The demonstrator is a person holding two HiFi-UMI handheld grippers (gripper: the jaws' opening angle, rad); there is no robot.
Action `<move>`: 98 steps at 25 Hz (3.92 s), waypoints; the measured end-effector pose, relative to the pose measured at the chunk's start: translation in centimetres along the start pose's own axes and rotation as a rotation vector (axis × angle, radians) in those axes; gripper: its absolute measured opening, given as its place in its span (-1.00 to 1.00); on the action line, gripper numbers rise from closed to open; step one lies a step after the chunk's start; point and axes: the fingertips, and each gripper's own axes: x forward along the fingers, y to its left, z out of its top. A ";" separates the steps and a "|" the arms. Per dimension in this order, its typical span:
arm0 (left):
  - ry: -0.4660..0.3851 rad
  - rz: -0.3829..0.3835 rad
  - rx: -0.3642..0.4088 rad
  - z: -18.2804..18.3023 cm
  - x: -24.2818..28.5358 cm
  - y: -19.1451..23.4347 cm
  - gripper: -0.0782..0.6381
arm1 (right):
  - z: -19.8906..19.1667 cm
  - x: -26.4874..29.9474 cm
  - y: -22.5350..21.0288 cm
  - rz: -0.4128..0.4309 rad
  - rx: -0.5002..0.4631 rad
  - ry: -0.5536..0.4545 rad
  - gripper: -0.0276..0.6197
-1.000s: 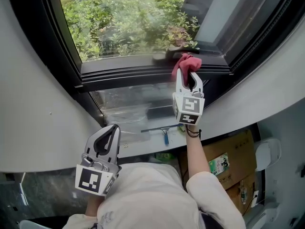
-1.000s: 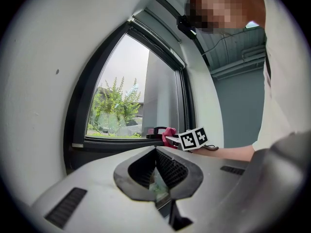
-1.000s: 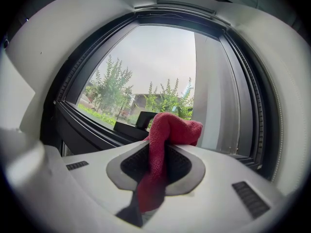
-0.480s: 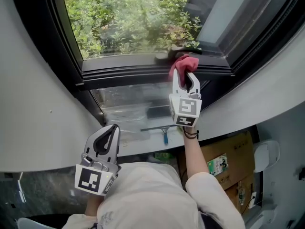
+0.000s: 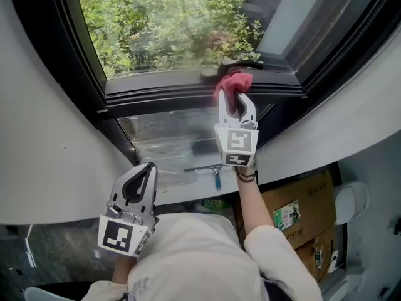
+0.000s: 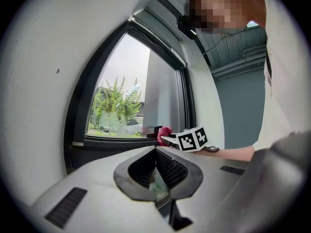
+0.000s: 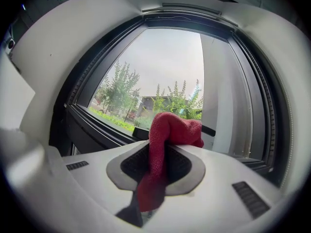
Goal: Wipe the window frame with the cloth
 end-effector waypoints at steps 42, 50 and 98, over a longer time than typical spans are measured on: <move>0.004 0.206 0.009 0.4 -4.3 3.7 -0.76 | 0.7 0.1 2.5 0.139 -0.041 -0.029 -0.64; 0.033 0.213 0.016 -0.4 -3.8 3.6 -0.76 | 2.2 -5.9 0.4 0.241 0.028 -0.088 -0.63; 0.128 0.304 -0.013 -3.3 -18.9 -19.3 -0.76 | -6.4 -46.2 1.0 0.470 0.281 0.183 -0.63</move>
